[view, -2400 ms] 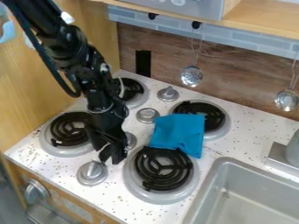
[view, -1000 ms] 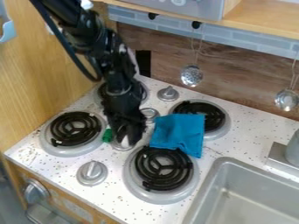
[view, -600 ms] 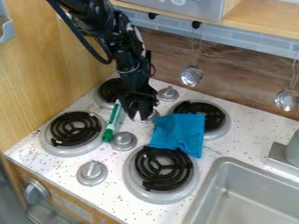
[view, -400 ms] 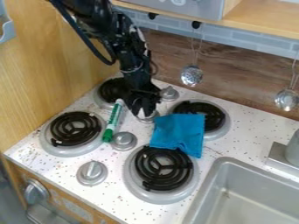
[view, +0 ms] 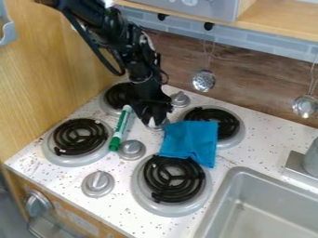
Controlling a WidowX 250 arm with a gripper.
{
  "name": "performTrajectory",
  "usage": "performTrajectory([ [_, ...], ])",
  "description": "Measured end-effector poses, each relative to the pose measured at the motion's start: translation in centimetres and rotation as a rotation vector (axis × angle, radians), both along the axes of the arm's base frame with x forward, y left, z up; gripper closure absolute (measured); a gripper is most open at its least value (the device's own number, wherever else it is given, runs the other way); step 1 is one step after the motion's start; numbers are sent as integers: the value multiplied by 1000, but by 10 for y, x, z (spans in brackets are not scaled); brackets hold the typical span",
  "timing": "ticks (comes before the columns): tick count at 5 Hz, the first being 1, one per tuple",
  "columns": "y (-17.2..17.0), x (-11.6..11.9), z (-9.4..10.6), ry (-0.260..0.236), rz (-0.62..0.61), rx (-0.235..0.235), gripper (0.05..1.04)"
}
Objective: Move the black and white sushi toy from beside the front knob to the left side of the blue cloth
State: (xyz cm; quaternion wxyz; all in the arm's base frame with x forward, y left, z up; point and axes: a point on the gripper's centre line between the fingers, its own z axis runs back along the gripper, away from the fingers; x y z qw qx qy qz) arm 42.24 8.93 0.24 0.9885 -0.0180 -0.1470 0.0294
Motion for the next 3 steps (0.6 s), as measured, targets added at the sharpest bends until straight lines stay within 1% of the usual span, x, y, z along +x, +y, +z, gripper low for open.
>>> performTrajectory([
  [1, 2, -4, -8, -8, 1, 19, 396],
  [2, 5, -10, -15, -3, 7, 45, 116],
  [3, 2, -20, -23, 15, -1, 45, 74],
])
